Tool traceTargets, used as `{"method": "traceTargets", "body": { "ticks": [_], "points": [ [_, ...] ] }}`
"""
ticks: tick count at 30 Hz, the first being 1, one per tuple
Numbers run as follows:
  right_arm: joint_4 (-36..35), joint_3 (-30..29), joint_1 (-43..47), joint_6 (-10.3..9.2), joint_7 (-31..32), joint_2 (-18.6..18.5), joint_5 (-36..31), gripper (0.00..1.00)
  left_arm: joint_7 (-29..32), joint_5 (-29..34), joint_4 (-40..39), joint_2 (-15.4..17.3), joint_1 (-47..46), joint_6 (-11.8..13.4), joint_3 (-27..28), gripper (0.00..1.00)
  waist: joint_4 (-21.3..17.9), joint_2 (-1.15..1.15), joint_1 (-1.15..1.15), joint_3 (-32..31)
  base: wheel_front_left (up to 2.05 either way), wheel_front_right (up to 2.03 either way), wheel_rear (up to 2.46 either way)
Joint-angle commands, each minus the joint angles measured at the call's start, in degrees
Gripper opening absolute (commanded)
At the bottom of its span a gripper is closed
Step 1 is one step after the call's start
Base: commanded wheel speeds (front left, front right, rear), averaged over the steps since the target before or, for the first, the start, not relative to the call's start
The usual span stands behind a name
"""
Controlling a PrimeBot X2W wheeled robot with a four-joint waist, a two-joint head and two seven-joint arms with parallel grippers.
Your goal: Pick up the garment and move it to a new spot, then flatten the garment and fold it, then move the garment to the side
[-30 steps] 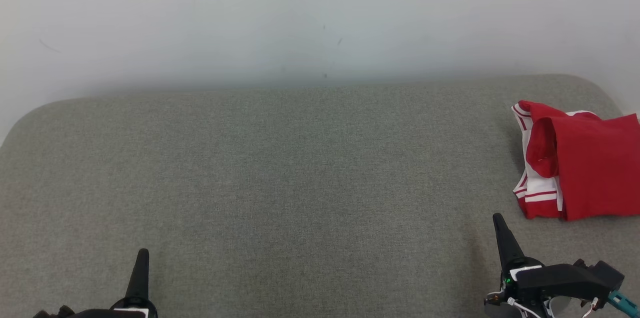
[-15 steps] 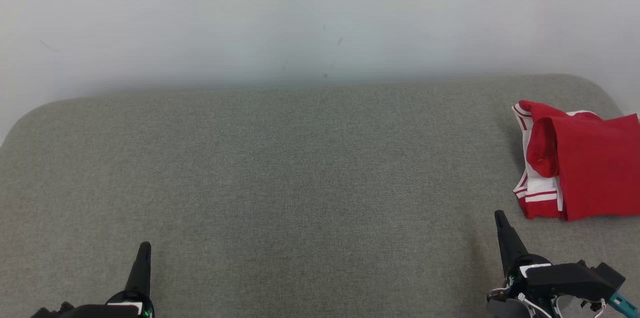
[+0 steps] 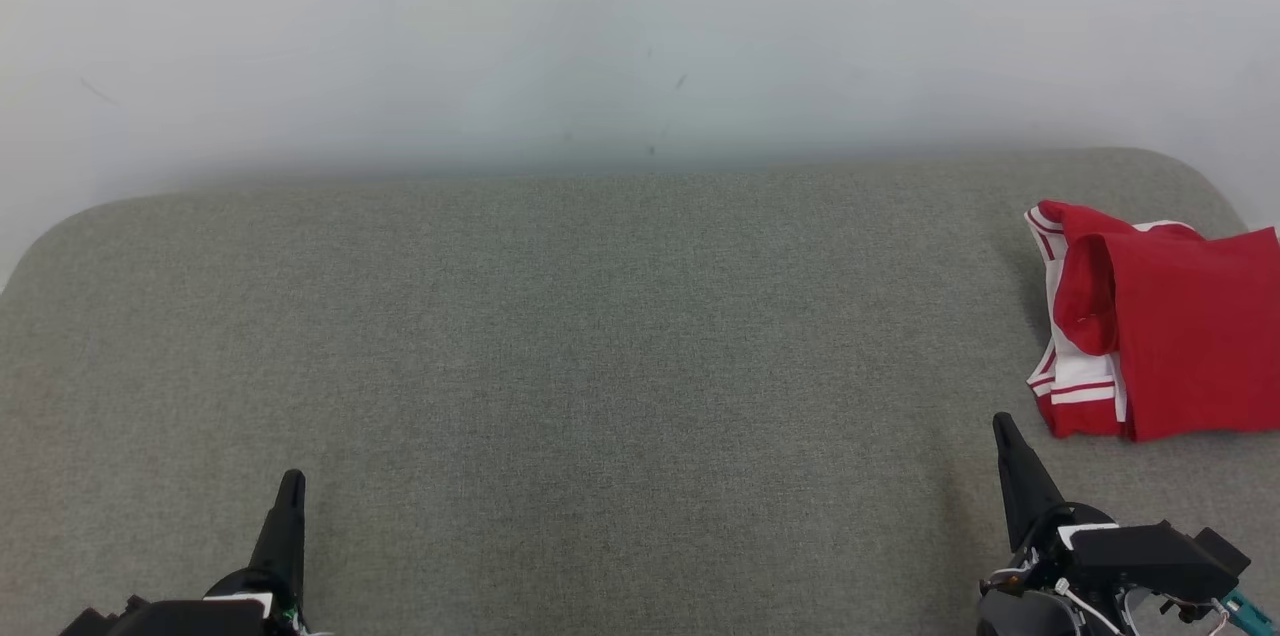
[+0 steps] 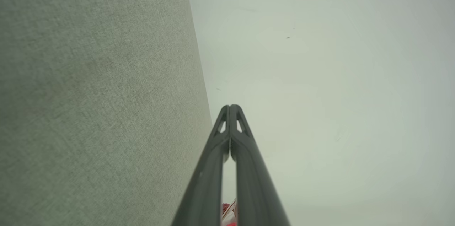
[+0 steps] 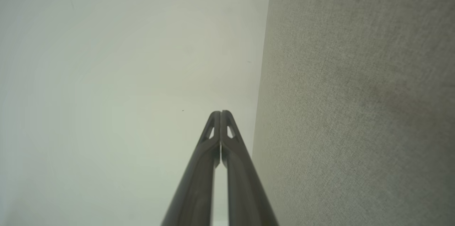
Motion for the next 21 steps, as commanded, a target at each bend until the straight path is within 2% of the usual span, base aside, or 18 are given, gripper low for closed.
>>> {"method": "traceTargets", "body": {
  "ticks": [1,6,21],
  "points": [
    [-0.36,-0.12,0.51,-0.11,0.28,0.13,1.09,0.0,0.33,-1.26,-0.29,0.24,-0.52,0.06,0.19,0.0,0.0,0.0,0.0,0.0,0.0,0.0,0.0],
    [-0.68,-0.28,0.58,-0.12,0.79,0.14,3.13,0.0,0.86,-3.05,-0.35,0.24,-0.78,0.06,0.19,0.0,0.02,0.0,0.0,0.02,0.0,0.0,0.0],
    [-0.62,-0.26,0.56,-0.12,0.83,0.13,2.95,0.0,0.76,-3.04,-0.34,0.23,-0.76,0.05,0.18,0.0,0.02,0.0,0.0,0.02,0.0,0.0,0.0]
  ]
}}
